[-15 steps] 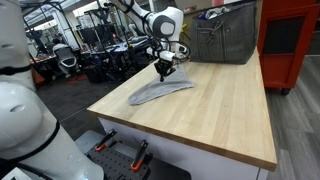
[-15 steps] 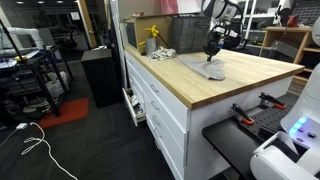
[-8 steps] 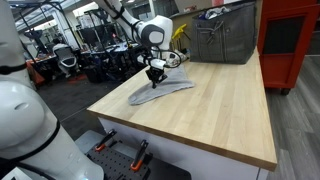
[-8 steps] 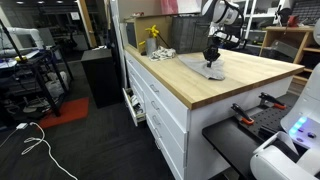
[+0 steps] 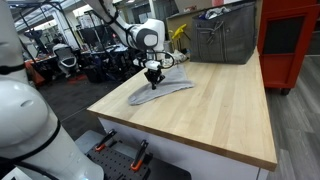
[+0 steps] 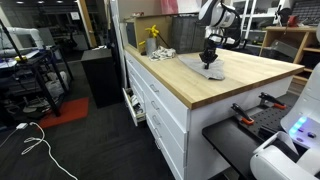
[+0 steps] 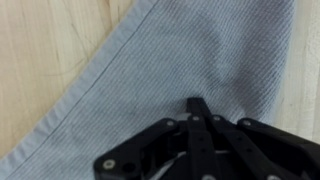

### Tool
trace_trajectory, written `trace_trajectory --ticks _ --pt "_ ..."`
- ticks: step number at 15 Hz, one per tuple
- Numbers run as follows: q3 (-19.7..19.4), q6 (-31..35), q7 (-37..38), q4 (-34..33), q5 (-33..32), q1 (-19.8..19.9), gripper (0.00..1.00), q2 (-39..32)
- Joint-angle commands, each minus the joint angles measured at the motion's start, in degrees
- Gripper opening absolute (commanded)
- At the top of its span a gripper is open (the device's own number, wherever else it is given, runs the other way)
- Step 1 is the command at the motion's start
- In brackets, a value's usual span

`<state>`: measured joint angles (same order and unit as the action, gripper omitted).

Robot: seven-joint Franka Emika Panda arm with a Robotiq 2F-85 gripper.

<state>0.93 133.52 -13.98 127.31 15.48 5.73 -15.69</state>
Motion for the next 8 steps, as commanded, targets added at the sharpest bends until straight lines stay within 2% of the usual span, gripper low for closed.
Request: trace_trajectory --ticks 1,8 --pt "-0.8 2.1 4.4 4.3 -3.5 -1.6 0.0 0.5" --pt "0.2 1.7 7.9 6.3 -3.4 -2.7 0.0 -0.9"
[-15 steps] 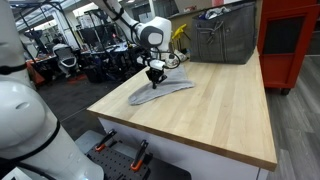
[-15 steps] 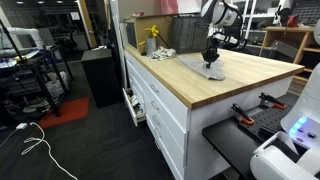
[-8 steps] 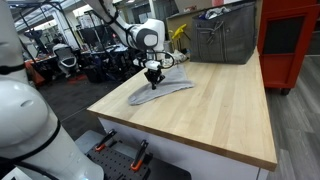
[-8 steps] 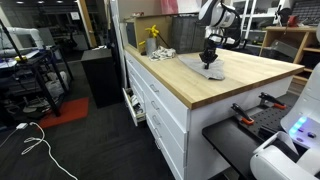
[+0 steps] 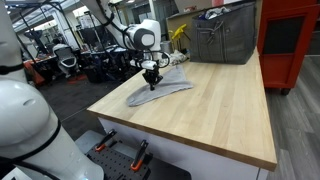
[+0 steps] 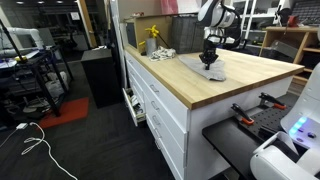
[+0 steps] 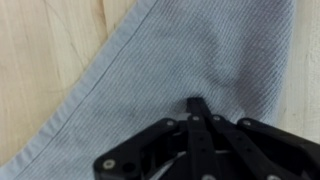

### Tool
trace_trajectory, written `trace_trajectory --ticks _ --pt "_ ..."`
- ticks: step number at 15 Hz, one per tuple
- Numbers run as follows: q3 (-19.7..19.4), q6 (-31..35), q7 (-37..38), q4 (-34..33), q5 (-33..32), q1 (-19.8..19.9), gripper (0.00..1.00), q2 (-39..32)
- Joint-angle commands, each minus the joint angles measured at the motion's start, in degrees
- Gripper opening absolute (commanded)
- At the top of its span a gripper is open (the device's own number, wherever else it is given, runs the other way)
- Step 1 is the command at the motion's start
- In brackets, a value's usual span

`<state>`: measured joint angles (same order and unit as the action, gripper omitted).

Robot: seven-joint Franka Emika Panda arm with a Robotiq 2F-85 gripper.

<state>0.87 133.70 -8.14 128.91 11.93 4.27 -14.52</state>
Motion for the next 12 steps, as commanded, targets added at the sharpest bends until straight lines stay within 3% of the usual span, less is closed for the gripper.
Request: trace_trajectory --ticks 1,12 --pt "0.4 1.5 2.4 5.1 0.5 -1.3 0.0 -2.1" --pt "0.3 -0.9 10.0 6.2 -1.1 -3.3 0.0 -2.8"
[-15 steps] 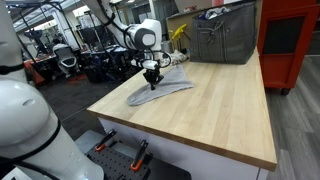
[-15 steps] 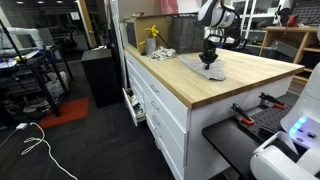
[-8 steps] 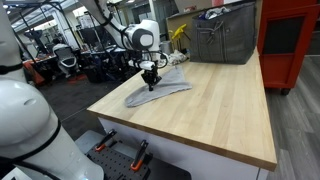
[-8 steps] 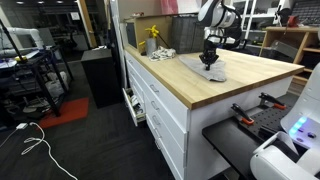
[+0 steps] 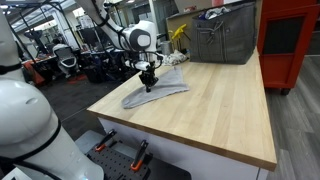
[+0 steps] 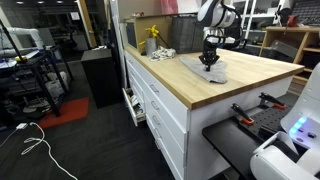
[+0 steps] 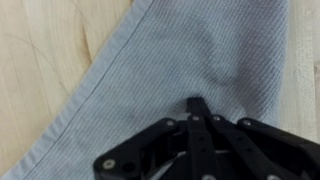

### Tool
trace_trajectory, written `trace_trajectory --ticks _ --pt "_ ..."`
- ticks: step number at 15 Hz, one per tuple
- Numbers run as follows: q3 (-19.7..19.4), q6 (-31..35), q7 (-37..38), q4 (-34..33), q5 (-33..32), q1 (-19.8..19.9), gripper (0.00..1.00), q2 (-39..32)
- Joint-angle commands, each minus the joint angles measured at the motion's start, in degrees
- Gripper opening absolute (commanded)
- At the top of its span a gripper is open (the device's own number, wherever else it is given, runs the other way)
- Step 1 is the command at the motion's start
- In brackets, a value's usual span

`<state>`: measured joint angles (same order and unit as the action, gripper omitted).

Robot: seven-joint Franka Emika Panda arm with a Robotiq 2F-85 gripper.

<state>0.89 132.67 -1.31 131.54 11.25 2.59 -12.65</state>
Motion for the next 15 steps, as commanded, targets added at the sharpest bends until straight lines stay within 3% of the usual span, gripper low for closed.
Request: trace_trajectory --ticks 1,15 --pt "0.2 -0.4 4.1 3.6 -0.7 -1.9 0.0 -4.6" --pt "0.5 -13.2 5.9 4.0 -1.1 -4.0 0.0 -5.0"
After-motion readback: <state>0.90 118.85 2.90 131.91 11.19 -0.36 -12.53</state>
